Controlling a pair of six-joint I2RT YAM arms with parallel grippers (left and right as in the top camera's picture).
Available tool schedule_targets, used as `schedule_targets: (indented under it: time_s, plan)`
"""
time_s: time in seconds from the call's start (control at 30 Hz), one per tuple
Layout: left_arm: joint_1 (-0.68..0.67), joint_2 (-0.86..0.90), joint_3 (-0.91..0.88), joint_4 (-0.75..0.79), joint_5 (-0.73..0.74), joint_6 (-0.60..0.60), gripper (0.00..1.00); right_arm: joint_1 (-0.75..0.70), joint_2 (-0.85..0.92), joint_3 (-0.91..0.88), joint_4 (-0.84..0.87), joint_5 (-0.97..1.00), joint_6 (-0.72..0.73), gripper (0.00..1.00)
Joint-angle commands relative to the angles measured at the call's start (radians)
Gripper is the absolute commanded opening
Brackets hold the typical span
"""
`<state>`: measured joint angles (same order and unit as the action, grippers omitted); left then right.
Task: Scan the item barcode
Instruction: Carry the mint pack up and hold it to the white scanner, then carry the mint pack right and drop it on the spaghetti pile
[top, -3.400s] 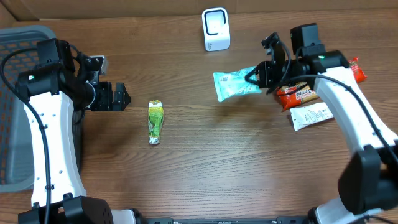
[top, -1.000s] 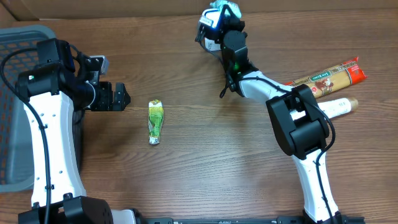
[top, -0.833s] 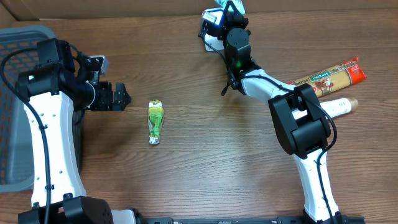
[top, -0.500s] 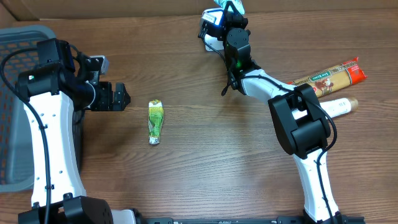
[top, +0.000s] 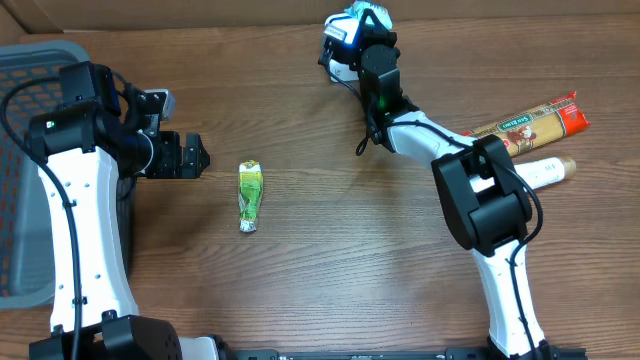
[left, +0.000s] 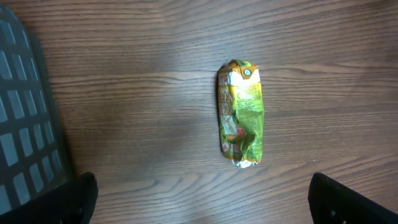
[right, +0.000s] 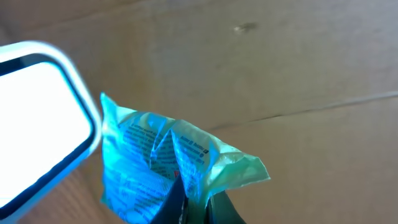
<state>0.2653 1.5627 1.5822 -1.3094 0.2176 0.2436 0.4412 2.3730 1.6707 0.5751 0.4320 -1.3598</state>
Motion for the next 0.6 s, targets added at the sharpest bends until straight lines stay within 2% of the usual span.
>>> schedule_targets:
  time_s: [0.0,0.1,0.2,0.4,0.57]
  plan:
    - [-0.002,-0.007,0.003,0.002,0.015,0.022,0.99,0.006,-0.179,0.035,-0.077,0.046,0.055,0.04]
    - [-0.002,-0.007,0.003,0.002,0.015,0.022,1.0,0.005,-0.288,0.035,-0.223,0.085,0.135,0.04]
    - [-0.002,-0.007,0.003,0.002,0.015,0.022,0.99,0.012,-0.409,0.035,-0.418,0.091,0.318,0.04]
    - [-0.002,-0.007,0.003,0.002,0.015,0.022,1.0,-0.001,-0.657,0.035,-0.955,0.056,0.958,0.04]
    - [-0.002,-0.007,0.003,0.002,0.015,0.022,0.99,-0.101,-0.766,0.035,-1.379,-0.195,1.284,0.04]
